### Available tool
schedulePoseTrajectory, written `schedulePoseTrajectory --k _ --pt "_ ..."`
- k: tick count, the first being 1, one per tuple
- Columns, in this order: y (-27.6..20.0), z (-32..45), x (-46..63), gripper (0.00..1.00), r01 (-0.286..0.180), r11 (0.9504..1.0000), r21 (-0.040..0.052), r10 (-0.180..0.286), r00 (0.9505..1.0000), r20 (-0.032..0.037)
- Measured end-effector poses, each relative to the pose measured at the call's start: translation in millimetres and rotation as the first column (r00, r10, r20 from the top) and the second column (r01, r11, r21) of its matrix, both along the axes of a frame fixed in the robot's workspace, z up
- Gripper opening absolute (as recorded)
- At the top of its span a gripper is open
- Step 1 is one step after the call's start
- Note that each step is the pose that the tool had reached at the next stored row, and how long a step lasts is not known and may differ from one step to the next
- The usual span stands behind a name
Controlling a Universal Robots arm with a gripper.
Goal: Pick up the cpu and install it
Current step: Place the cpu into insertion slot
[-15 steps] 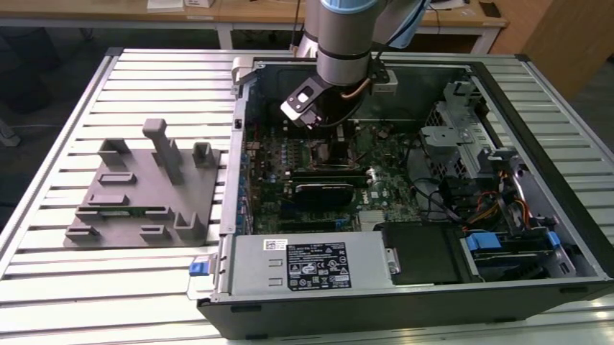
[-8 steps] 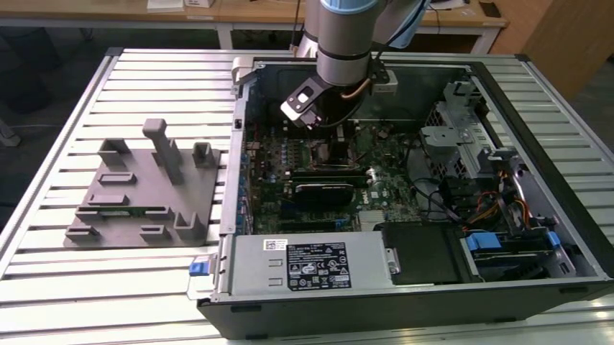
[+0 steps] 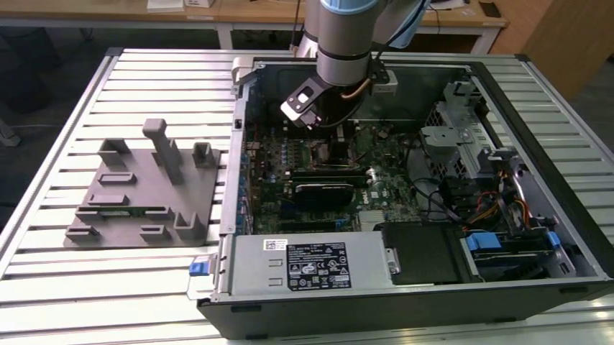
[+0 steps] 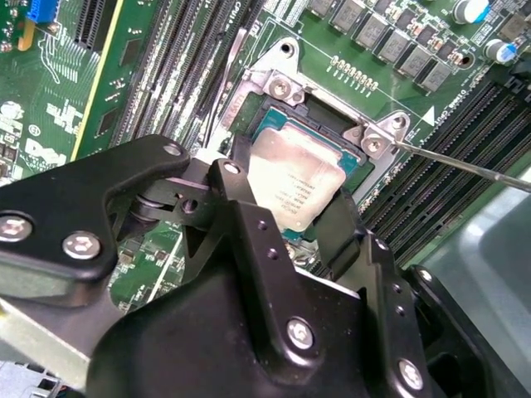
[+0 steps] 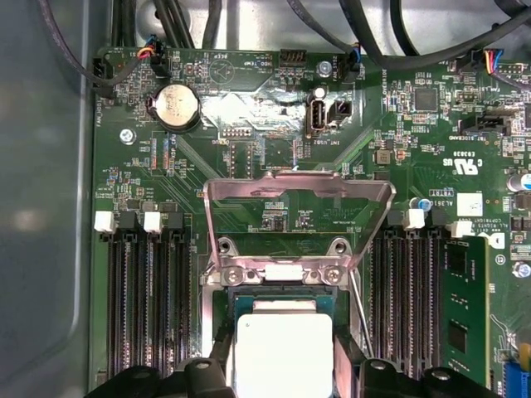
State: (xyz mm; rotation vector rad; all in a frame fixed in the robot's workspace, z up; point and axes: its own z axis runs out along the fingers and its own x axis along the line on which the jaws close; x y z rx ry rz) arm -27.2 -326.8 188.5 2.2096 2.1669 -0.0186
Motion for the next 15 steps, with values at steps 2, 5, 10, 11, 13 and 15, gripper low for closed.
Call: schedulePoseTrajectory --k 2,5,10,11,13,15 --pt "0.5 -1.0 0.3 0.55 0.0 1.0 0.0032 0.0 1.0 0.0014" --pt "0.2 -0.2 0.1 0.61 0.0 1.0 0.0006 0.0 1.0 0.0001" --pt "0.2 3.9 0.1 0.61 0.0 1.0 0.0005 0.0 1.0 0.0" --pt "0.2 5.4 0.1 0.61 0.0 1.0 0.0006 0.0 1.0 0.0001" --pt "0.2 8.0 0.1 0.61 0.0 1.0 0.0006 0.0 1.0 0.0001" --pt "0.2 9.6 0.1 0.61 0.0 1.0 0.0006 0.0 1.0 0.0001"
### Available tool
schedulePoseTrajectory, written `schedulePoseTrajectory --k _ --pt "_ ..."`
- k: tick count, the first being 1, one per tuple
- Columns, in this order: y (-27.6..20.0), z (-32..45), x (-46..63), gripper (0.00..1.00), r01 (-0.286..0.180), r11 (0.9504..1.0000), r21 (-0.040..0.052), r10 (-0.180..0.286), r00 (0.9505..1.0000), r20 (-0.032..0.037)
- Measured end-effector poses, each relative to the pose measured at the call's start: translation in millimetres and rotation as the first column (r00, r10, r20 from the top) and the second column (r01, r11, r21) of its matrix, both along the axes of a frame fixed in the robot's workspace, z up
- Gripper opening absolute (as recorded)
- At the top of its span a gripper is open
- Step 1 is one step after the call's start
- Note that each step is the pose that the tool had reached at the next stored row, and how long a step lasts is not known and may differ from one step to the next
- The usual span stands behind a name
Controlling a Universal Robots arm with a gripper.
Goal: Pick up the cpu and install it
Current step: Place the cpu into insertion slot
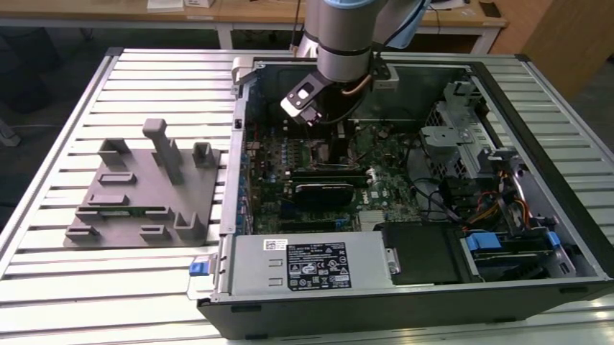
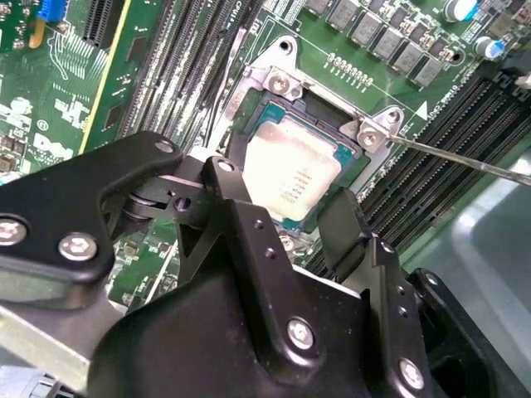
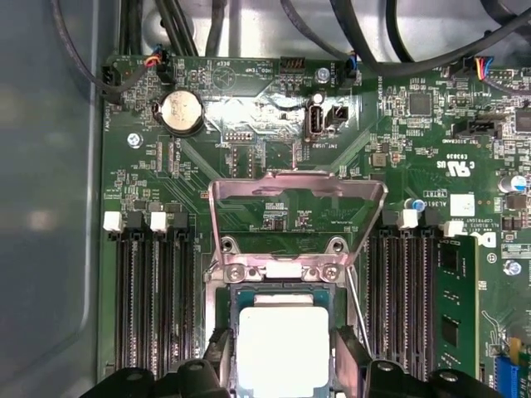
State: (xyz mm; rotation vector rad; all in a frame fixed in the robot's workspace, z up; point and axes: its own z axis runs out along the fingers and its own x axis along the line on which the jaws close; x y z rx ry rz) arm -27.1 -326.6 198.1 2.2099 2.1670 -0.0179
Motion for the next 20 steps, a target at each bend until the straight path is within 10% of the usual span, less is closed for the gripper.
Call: schedulePoseTrajectory --k 10,20 --pt "0.0 0.7 0.0 0.6 0.0 1.0 0.0001 0.0 1.0 0.0001" --pt "0.0 1.3 0.0 0.18 0.0 1.0 0.0001 0.0 1.0 0.0001"
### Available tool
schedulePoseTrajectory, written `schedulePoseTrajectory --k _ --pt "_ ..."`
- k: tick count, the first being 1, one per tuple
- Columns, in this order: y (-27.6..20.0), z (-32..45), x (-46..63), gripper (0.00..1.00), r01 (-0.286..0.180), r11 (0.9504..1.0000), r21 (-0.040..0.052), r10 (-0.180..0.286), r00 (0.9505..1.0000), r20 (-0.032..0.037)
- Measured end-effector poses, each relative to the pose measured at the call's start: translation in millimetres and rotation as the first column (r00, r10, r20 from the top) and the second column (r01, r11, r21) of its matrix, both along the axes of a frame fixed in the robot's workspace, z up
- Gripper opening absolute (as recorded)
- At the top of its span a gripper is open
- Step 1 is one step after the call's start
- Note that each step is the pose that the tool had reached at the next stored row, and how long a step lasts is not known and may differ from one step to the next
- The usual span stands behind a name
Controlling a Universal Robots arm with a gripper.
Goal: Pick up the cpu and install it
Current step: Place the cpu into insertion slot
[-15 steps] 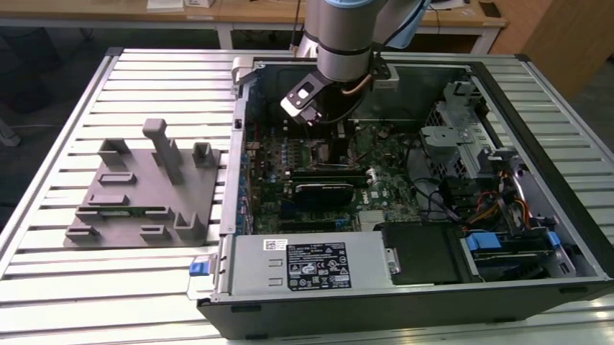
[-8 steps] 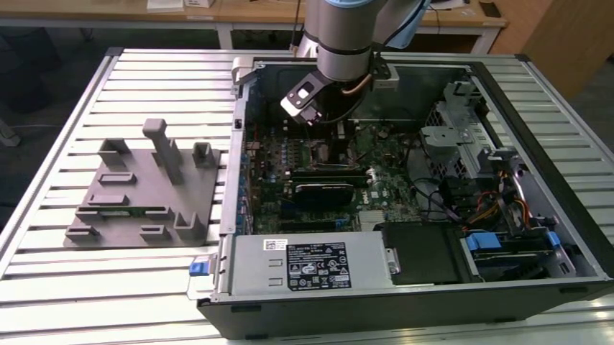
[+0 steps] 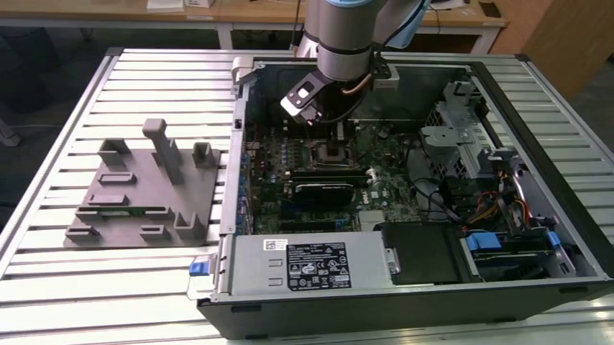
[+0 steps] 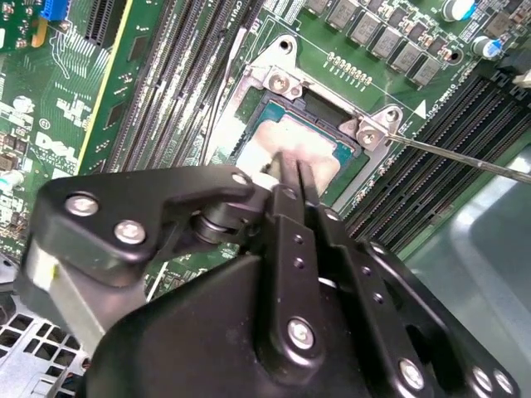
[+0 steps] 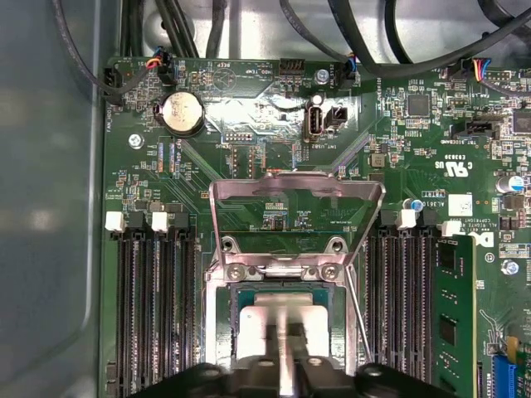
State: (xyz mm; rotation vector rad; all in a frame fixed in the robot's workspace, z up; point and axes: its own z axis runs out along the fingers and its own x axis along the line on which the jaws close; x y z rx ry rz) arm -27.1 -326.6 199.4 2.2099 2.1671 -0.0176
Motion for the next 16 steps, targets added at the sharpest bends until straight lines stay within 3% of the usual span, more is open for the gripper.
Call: schedulePoseTrajectory --k 4,16 --pt "0.0 0.3 0.0 0.11 0.0 1.0 0.0 0.0 1.0 0.0" --pt "0.0 -2.3 0.0 0.11 0.0 1.0 -0.0002 0.0 1.0 -0.0001"
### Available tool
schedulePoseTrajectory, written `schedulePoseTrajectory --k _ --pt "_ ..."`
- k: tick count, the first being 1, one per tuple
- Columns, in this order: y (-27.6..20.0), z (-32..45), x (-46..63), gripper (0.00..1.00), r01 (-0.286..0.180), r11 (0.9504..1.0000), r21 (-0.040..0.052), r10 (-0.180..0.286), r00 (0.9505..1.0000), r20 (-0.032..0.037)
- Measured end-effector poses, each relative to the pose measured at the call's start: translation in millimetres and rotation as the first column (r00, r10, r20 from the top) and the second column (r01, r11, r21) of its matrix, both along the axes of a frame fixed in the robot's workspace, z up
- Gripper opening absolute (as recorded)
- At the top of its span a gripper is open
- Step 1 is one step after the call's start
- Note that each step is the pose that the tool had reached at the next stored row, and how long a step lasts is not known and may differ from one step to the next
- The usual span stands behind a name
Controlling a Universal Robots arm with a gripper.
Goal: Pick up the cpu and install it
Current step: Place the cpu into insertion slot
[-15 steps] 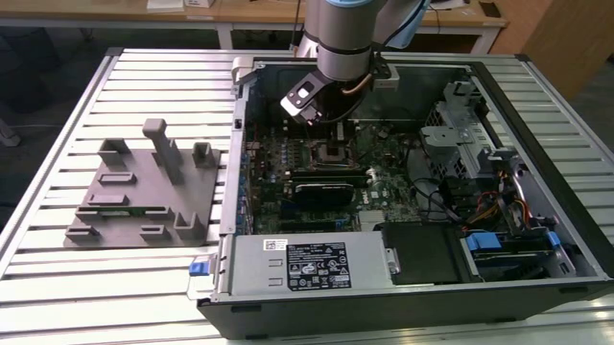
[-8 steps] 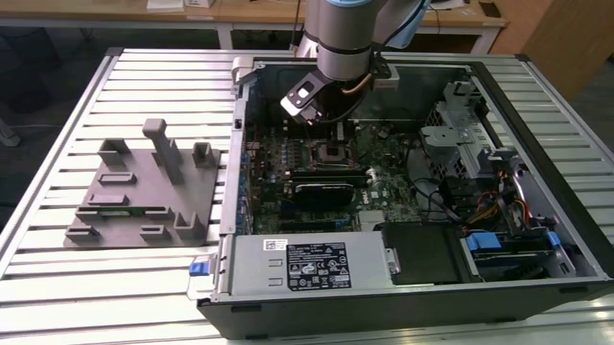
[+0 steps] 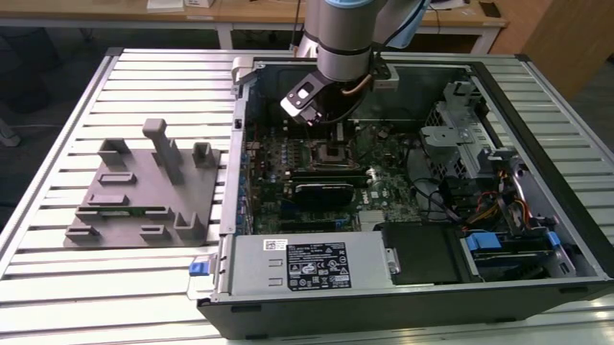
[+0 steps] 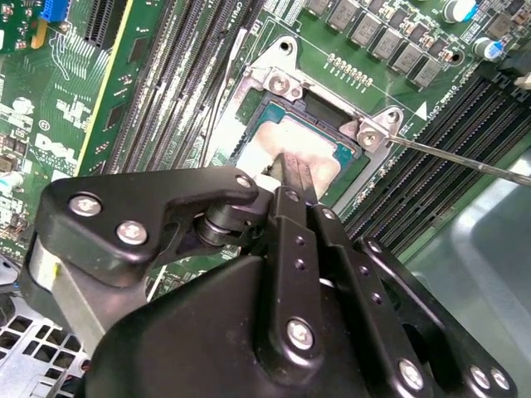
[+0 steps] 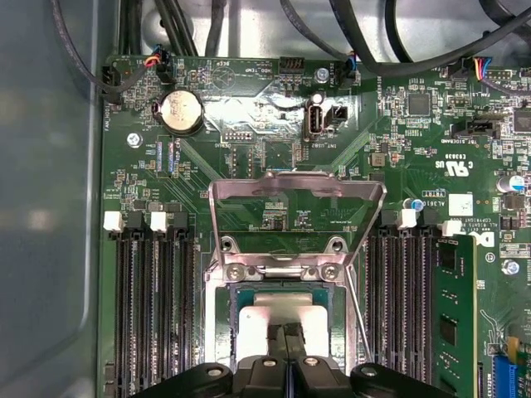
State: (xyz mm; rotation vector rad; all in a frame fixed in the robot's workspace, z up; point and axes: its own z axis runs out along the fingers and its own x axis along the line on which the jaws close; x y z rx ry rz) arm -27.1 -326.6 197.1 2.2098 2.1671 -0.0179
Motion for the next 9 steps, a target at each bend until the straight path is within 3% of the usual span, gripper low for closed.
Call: schedulePoseTrajectory --k 9 --pt "0.3 2.5 0.2 0.11 0.0 1.0 0.0017 0.0 1.0 0.0011"
